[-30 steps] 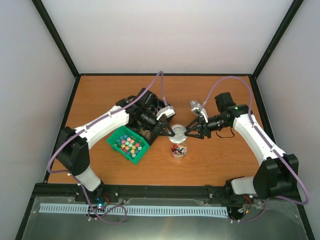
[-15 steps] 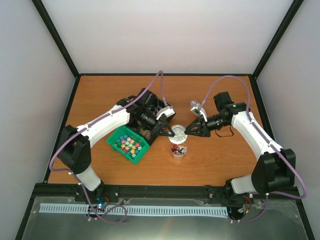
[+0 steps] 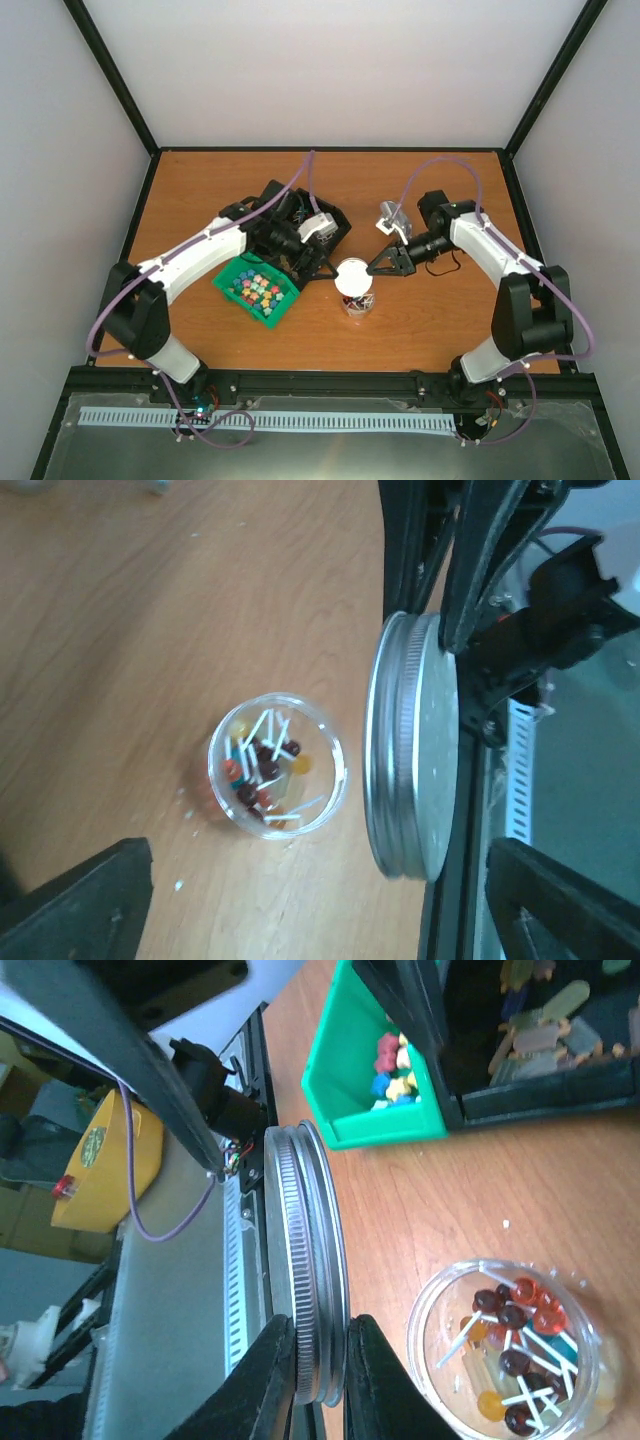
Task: Pack the candies
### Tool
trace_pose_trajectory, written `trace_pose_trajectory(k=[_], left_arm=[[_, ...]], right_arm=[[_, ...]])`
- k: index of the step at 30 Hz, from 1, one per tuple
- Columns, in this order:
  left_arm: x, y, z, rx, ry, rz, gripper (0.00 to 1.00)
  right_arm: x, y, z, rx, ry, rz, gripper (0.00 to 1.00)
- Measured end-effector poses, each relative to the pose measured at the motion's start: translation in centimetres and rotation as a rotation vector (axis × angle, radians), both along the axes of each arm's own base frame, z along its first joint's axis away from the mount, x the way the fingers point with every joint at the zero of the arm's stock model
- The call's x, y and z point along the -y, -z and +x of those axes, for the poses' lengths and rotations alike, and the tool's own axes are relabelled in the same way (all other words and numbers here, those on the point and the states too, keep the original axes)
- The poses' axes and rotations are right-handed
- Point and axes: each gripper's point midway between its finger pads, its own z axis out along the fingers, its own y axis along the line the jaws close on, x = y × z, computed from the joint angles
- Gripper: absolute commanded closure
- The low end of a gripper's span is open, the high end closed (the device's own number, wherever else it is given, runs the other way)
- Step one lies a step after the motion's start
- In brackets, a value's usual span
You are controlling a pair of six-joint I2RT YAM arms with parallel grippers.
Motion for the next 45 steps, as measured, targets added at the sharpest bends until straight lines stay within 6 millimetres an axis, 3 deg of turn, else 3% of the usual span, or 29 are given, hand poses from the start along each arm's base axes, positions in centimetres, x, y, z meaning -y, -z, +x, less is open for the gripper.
trace_pose_trajectory(k=[7,11,19,22,29,34,40,45], left_arm=[[-2.6,0.3,0.4,0.201,-0.075,0.073,0.01],[-3.3,1.5,0.6,0.262,-0.082,0.11,0.03],[-2.7,5.0,-0.8,0.385,0.002,0.204,0.06],[-2.1,5.4,-1.4,0.428,0.043,0.212,0.07],[-0.8,4.9,-1.8,0.506,0.1,0.198,0.09],[1.1,4.5,-2.1,0.548,0.154,0.183,0.07],[5.6,4.8,-3.4,0.619,0.284,0.185,0.05],[9.9,6.4,-3.7,0.655,0.382,0.22,0.09]], right_arm=[[0.0,3.1,0.0,-0.147,-0.001,-0.041,0.94],[0.1,4.6,0.1,-0.205,-0.002,-0.067,0.94],[0.8,6.7,-0.1,-0.262,0.004,-0.163,0.94],[1.2,7.1,-0.1,-0.262,0.01,-0.201,0.94],[2.2,5.0,0.6,-0.22,0.06,-0.166,0.96],[5.5,2.3,3.5,-0.147,0.205,-0.111,0.96],[10.2,-0.4,6.7,-0.084,0.367,-0.058,0.96],[13.6,-1.3,7.8,-0.072,0.475,-0.036,0.96]])
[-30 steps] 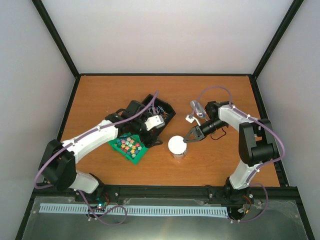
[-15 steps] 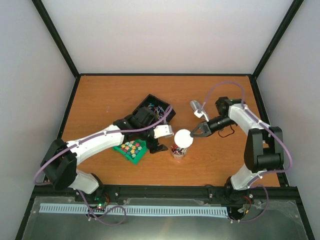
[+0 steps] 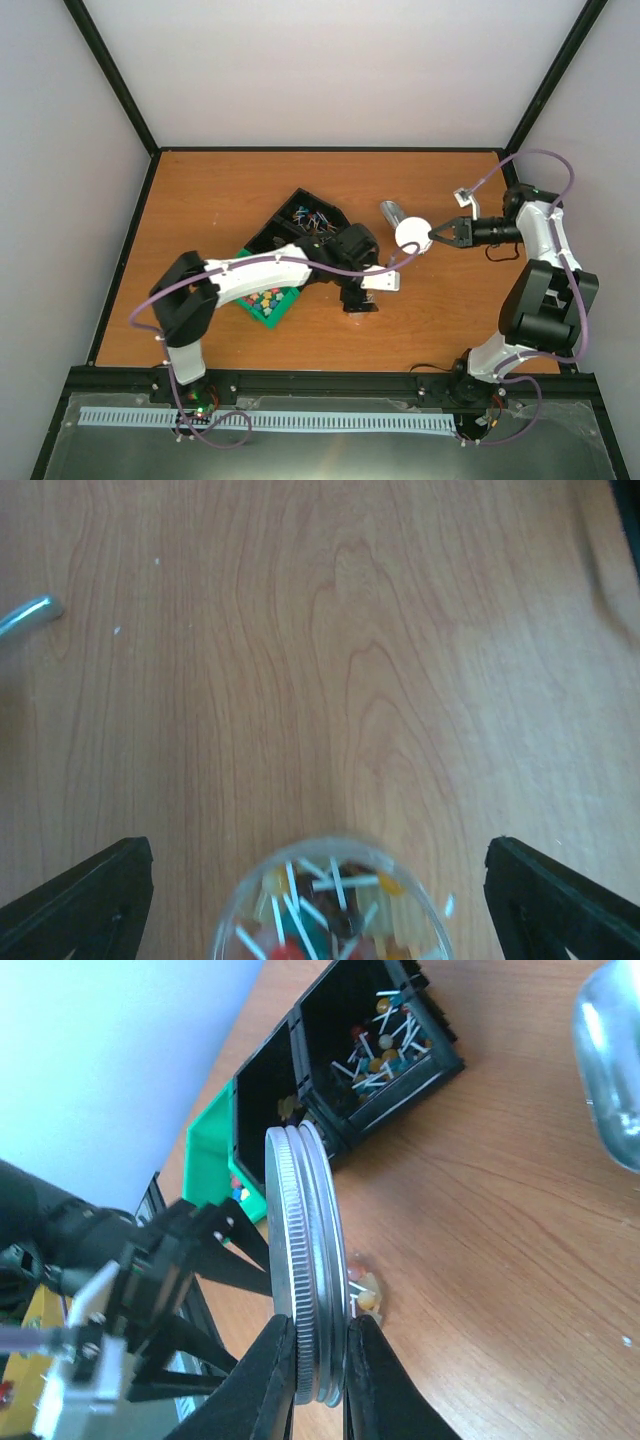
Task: Pack the candies
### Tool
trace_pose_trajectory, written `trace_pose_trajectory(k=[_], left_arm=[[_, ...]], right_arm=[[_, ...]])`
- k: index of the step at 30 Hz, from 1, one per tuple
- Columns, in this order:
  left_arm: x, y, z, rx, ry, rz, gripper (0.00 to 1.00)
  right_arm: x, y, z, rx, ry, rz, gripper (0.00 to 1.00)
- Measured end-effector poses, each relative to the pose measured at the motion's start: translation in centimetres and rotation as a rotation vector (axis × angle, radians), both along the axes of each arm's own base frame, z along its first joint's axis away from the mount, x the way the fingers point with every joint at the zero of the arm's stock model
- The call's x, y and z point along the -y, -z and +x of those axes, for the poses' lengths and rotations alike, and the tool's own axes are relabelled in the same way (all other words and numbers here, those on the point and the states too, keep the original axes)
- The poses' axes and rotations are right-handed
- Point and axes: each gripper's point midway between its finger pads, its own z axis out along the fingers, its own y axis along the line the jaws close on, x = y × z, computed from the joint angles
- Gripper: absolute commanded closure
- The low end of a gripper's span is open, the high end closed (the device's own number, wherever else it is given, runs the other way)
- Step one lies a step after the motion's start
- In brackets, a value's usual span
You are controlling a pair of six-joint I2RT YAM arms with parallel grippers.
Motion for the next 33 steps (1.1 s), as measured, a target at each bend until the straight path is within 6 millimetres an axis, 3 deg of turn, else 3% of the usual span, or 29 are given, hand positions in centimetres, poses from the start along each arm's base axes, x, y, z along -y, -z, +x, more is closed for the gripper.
trace_pose_trajectory(k=[3,8,12,20,28,30,33], left_arm=[[1.5,1.6,0.2,0.011,0.028,0.051,0.13],[2.3,5.0,0.2,-0.003,0.054,0.168,0.2],[1.3,6.8,0.6,0.014,0.06,0.256,0.25],[-1.6,7.3,2.0,0.123,0.079,0.36,0.28],[-3.8,6.5,2.3,0.09,0.065,0.357,0.15],[-3.8,5.1,2.1,0.053,0.053,0.309,0.14],[-4.4,1.4,2.2,-0.017,0.005,0.189,0.13]], right_arm=[[1.6,0.0,0.4,-0.018,0.051,0.022,0.96],[2.6,1.0,0.7,-0.079,0.08,0.079,0.96],[2.5,1.1,0.8,-0.091,0.083,0.106,0.96],[2.1,1.6,0.9,-0.115,0.098,0.14,0.96],[-0.1,2.2,0.8,-0.127,0.044,0.148,0.95],[-1.1,2.2,0.7,-0.124,0.015,0.151,0.95],[-3.0,2.2,0.3,-0.124,-0.043,0.172,0.95]])
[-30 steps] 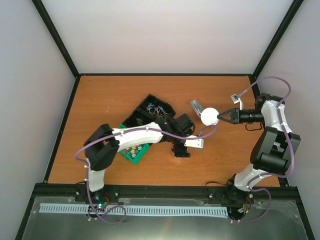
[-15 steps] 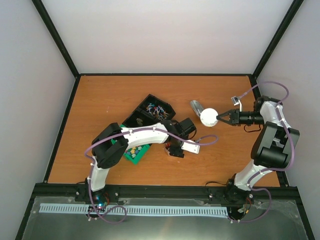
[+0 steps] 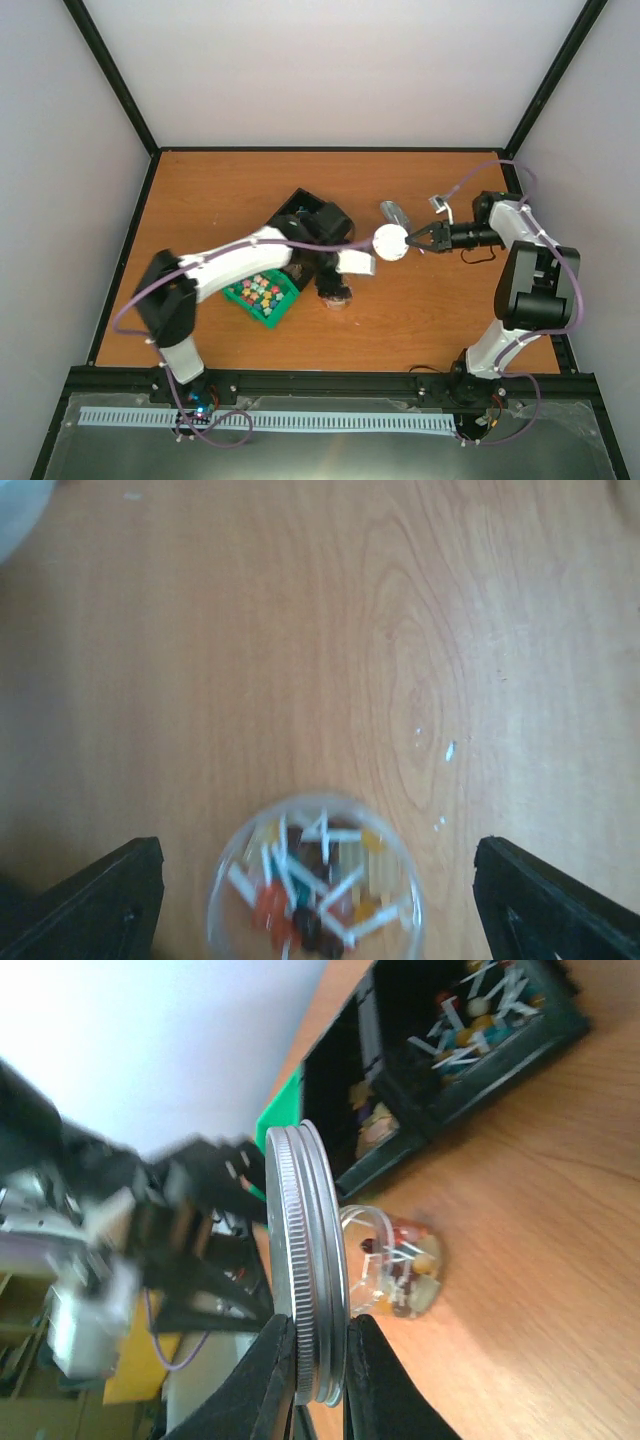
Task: Pack the candies
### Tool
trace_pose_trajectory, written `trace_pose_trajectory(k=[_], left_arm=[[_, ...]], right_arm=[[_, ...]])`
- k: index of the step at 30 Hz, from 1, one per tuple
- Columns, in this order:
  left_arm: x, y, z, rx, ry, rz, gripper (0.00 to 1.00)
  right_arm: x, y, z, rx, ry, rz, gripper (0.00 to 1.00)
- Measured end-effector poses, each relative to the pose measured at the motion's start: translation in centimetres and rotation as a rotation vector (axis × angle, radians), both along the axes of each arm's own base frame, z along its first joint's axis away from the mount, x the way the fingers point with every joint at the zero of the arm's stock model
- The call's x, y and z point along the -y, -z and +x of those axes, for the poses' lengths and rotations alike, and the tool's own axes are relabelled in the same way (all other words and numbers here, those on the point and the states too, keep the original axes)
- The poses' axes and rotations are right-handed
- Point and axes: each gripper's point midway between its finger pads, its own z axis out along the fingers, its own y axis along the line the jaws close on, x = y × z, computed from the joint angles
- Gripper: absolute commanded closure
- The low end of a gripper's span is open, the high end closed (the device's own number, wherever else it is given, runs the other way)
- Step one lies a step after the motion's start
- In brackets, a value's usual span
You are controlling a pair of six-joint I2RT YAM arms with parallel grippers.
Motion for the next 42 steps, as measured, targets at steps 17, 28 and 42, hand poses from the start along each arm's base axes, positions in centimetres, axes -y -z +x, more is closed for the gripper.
trace_pose_trajectory(k=[17,28,42], left_arm=[[-12.7,-1.5,-1.4,-0.104,-0.347,-0.103,0.17],[-11.0,-1.1,-0.7,-0.035,-0.319,-0.115,0.2],[-9.6,2.3,-1.1,0.033,-0.281,-0.017,0.25]], right_arm=[[-11.9,2.9,-4.7,-0.108,-0.359,0.056,0.95],[-13.8,6.6,-6.1,-0.16,-0.402,-0.08,0.95],[-14.1,9.2,-5.7,-0.21,-0.403,-0.145,0.93]])
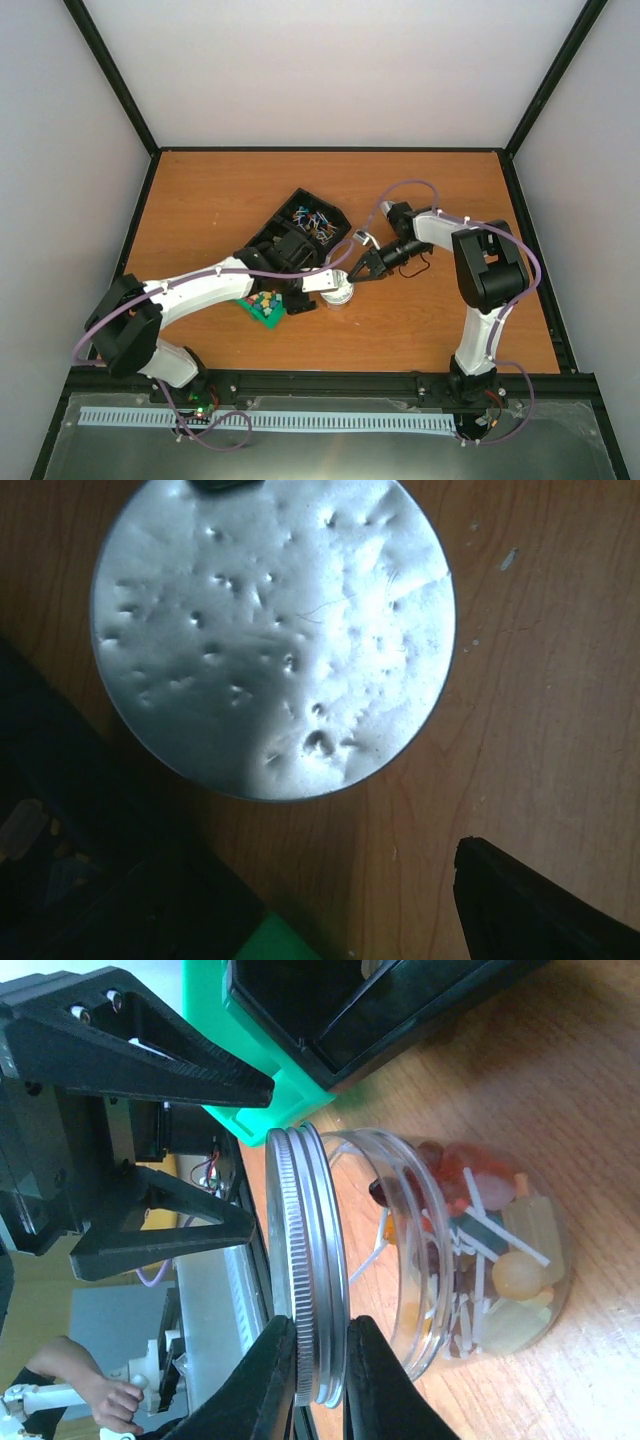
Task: Pack the candies
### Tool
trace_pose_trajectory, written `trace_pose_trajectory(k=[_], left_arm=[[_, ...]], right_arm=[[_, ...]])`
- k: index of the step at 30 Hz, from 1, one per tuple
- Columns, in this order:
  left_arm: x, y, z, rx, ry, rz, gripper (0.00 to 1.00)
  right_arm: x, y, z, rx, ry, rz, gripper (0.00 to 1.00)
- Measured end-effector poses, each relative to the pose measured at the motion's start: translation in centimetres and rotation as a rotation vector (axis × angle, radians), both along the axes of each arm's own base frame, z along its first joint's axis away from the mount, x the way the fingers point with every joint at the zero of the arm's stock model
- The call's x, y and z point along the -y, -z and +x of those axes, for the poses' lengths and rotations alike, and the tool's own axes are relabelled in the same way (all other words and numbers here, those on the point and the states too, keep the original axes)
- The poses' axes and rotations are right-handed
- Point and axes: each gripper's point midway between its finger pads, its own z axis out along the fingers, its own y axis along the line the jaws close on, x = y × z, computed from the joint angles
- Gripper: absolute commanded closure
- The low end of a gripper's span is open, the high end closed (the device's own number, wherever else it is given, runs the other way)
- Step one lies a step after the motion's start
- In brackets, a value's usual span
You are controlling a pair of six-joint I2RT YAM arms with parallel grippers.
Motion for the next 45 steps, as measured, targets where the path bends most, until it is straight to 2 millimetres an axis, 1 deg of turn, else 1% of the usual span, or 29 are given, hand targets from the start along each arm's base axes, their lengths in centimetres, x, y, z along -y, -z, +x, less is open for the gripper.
trace_pose_trajectory(k=[9,14,18,24,28,33,38,42,44,45], left_arm=[[0.1,1.2,0.5,-0.009,-0.024,0.021,0.29],[0.4,1.5,1.0,-0.004,-0.043,0.016,0.3],[0.7,1.9,1.2,-0.014,-0.056,0.018,0.31],[1.0,2.1,1.6,-0.019,-0.073,0.018,0.33],[1.2,2.0,1.9,-0.009,-0.083,0.015,0.33],[1.2,1.9,2.0,-0.008,-0.087,0.015,0.34],[1.2,2.0,2.0,-0.009,-0.088,0.016,0.34],[1.3,1.9,2.0,-0.011,-0.087,0.013,0.35],[1.4,1.9,2.1,-0.013,-0.085,0.01,0.35],[1.5,1.8,2.1,-0.013,-0.084,0.007,0.35]], right_arm=[[-0.2,0.0,0.7,0.004,-0.001,-0.009,0.9],[-0.2,0.1,0.9,0.012,-0.002,-0.018,0.8],[-0.2,0.0,1.1,0.017,-0.001,-0.026,0.74],[-0.3,-0.3,1.3,0.026,0.0,-0.02,0.62],[-0.2,-0.5,1.5,0.043,0.002,-0.031,0.6],[0.0,-0.7,2.0,0.085,0.007,-0.066,0.57],[0.3,-0.9,2.7,0.135,0.016,-0.11,0.51],[0.6,-0.9,2.9,0.164,0.02,-0.138,0.5],[0.7,-0.9,3.0,0.177,0.022,-0.15,0.46],[0.8,-0.9,3.1,0.183,0.026,-0.157,0.42]])
